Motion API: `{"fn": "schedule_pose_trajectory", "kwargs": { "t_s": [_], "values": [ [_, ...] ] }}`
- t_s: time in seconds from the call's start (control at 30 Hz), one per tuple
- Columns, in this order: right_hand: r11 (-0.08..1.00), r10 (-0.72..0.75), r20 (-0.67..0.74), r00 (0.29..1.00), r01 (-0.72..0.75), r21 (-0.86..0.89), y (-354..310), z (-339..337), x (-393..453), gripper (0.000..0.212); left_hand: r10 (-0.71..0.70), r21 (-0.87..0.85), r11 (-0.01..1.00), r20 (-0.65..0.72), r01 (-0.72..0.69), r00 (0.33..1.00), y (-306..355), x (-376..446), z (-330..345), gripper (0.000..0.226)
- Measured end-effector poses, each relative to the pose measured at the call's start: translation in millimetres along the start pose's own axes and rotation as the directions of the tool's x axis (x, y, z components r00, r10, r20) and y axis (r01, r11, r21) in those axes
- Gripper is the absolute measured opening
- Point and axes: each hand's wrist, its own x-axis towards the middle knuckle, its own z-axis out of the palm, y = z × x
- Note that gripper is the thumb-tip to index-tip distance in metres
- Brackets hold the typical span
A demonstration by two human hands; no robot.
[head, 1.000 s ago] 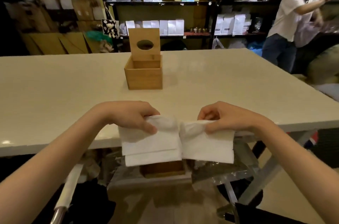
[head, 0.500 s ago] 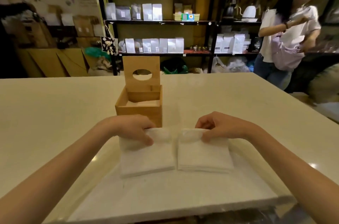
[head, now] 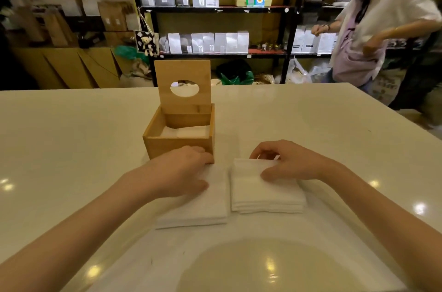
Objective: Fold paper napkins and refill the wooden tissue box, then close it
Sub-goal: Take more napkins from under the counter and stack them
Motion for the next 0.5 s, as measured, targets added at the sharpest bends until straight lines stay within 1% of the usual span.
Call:
{"fn": "schedule_pose_trajectory", "kwargs": {
  "t_s": [0.1, 0.2, 0.27, 0.37, 0.43, 0.5],
  "values": [
    [0.999, -0.012, 0.003, 1.000, 0.012, -0.043, 1, 1, -1, 0.034, 0.024, -0.028, 0.999, -0.042, -0.025, 0.999, 14, 0, -5, 0.051],
    [0.988, -0.033, -0.012, 0.999, 0.031, -0.150, -2, 0, -4, 0.047, 0.028, -0.071, 0.997, -0.020, -0.029, 0.999, 19, 2, -11, 0.051],
    [0.968, -0.115, -0.069, 0.991, 0.096, -0.231, -8, 0, -6, 0.051, 0.018, -0.106, 0.994, 0.011, -0.016, 1.000, 16, 2, -15, 0.050],
    [0.936, -0.287, -0.169, 0.943, 0.240, -0.256, -27, 8, -8, 0.047, -0.001, -0.142, 0.990, 0.063, 0.010, 0.998, 3, -4, -20, 0.047],
    [0.904, -0.367, -0.158, 0.917, 0.311, -0.294, -41, 17, -5, 0.046, -0.042, -0.175, 0.983, 0.107, 0.060, 0.993, -11, -12, -20, 0.047],
    [0.880, -0.373, -0.077, 0.925, 0.326, -0.346, -50, 27, 1, 0.047, -0.100, -0.200, 0.972, 0.138, 0.126, 0.985, -26, -18, -17, 0.048]
  ]
}}
